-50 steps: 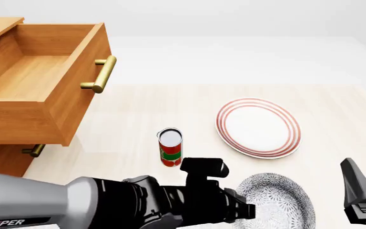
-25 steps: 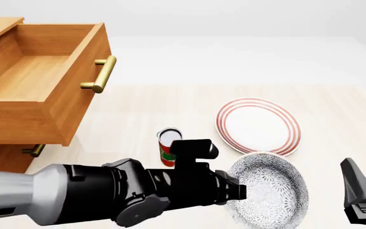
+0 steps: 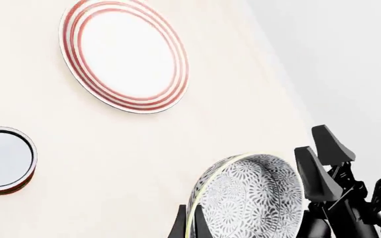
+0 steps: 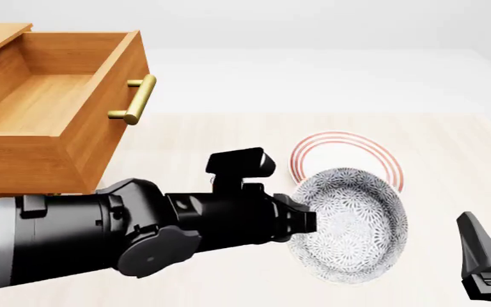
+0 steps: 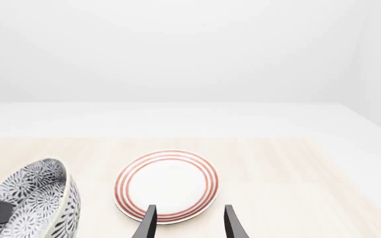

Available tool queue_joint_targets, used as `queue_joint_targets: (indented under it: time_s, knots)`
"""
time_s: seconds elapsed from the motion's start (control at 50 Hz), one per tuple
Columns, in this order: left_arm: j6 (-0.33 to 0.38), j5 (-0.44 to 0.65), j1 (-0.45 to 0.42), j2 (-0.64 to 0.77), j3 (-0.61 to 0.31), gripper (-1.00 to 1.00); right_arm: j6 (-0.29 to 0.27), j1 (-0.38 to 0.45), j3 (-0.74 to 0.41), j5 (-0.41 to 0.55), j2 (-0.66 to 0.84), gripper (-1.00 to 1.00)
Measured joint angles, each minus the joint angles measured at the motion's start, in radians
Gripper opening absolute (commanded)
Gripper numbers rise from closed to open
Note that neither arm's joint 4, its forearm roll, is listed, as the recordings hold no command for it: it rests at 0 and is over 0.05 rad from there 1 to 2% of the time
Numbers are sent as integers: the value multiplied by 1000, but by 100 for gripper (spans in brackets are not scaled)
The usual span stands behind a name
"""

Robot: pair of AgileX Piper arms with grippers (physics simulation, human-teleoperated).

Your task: Put the bowl in the top drawer of the cabinet.

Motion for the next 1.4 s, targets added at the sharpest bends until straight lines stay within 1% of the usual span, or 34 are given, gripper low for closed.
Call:
queue_joint_targets:
  time_s: [0.48,0.86,1.12,1.4]
  knots:
    - [38,139,56,-126,-79,-100,0,0,0,0,0,100]
    - [69,227,92,-209,-139,-100,0,0,0,0,0,100]
    - [91,281,128,-256,-178,-100,0,0,0,0,0,100]
    - [108,321,168,-303,-199,-100,0,0,0,0,0,100]
